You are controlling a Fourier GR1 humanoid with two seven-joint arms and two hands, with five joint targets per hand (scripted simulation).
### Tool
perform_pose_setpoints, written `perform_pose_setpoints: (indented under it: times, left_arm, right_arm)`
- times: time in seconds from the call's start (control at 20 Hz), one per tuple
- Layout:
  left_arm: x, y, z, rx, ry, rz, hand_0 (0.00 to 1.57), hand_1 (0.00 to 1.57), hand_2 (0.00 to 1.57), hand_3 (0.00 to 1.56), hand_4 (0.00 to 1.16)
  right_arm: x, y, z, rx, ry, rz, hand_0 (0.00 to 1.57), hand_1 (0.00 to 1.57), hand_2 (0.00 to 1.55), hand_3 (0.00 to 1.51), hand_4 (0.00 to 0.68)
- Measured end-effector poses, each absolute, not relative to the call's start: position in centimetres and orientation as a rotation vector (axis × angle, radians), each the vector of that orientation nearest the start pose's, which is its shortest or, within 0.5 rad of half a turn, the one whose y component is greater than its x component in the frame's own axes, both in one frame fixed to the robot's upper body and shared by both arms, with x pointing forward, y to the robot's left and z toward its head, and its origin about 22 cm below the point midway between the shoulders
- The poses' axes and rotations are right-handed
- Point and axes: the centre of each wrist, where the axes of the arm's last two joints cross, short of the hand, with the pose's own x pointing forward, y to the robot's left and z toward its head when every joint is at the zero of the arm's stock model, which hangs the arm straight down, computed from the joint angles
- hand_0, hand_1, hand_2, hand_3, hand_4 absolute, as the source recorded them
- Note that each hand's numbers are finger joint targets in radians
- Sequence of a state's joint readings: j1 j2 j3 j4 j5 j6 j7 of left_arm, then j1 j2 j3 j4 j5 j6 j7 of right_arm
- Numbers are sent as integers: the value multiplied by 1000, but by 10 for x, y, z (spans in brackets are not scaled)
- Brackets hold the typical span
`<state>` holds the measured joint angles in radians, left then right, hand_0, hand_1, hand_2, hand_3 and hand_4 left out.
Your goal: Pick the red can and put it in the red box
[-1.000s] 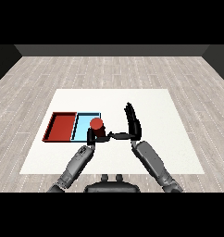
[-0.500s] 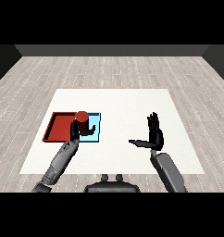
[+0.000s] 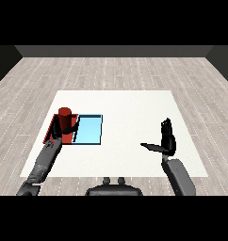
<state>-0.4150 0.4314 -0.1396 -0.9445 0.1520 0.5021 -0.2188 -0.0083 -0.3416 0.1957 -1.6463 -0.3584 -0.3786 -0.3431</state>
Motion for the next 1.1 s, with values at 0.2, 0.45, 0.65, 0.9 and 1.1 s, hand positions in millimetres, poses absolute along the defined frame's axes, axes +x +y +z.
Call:
perform_pose_setpoints:
  times: [0.2, 0.45, 0.65, 0.9, 1.1]
  left_arm:
    - [350, 334, -11, 740, -1478, -61, 1571, 1571, 1558, 1473, 1060]
    - [361, 347, -24, 793, -1359, -71, 1554, 1554, 1459, 1432, 1010]
    - [360, 347, -37, 829, -1196, -85, 650, 650, 700, 0, 644]
    - [344, 354, -58, 853, -1022, -79, 913, 913, 910, 147, 711]
    - [337, 366, -61, 861, -942, 10, 1493, 1493, 1342, 0, 654]
  right_arm:
    - [243, -260, 22, -181, -1883, -132, 0, 0, 0, 0, 0]
    - [252, -252, 15, -181, -1857, -129, 0, 0, 0, 0, 0]
    - [257, -253, 9, -164, -1843, -145, 0, 0, 0, 0, 0]
    - [270, -255, 4, -173, -1839, -154, 0, 0, 0, 0, 0]
    - [275, -252, 2, -171, -1849, -158, 0, 0, 0, 0, 0]
